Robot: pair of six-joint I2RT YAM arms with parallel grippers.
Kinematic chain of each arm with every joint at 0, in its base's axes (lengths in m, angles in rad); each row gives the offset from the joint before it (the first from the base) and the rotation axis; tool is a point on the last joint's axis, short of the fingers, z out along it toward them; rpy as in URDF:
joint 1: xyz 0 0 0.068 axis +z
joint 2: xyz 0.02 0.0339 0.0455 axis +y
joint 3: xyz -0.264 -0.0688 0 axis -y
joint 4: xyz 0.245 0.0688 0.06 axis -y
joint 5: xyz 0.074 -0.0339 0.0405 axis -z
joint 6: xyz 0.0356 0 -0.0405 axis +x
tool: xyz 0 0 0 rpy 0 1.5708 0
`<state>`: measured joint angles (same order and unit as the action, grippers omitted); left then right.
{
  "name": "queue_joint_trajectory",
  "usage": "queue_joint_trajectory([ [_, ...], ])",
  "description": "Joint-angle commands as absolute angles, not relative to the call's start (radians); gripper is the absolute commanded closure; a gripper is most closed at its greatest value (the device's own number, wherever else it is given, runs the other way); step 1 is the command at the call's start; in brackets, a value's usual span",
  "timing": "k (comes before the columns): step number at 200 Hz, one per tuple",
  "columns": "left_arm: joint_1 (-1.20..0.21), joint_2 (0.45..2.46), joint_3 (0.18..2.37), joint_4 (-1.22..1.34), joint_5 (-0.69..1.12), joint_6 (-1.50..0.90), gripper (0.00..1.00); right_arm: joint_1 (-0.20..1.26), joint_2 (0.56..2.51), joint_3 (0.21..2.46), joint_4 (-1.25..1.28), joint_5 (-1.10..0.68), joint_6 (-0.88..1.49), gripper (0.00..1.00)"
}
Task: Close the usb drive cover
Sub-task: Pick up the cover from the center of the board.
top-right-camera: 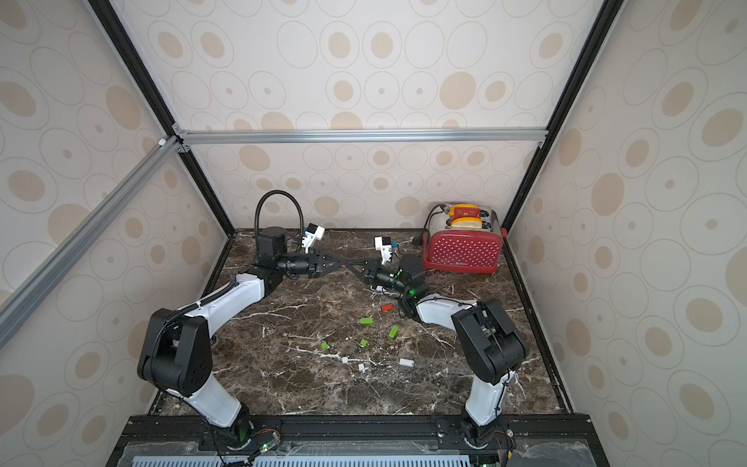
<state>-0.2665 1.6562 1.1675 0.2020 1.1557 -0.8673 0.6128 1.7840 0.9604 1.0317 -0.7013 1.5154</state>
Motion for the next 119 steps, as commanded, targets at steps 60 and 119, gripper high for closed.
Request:
queue_joint_trajectory([
  [60, -0.273, 1.651, 1.205, 0.234, 1.2, -0.867, 0.7, 0.605, 1.808, 0.926, 1.089, -0.686, 1.538, 0.99],
  [119, -0.273, 1.648, 1.204, 0.221, 1.208, -0.852, 0.7, 0.602, 1.811, 0.918, 1.098, -0.684, 1.541, 0.99],
])
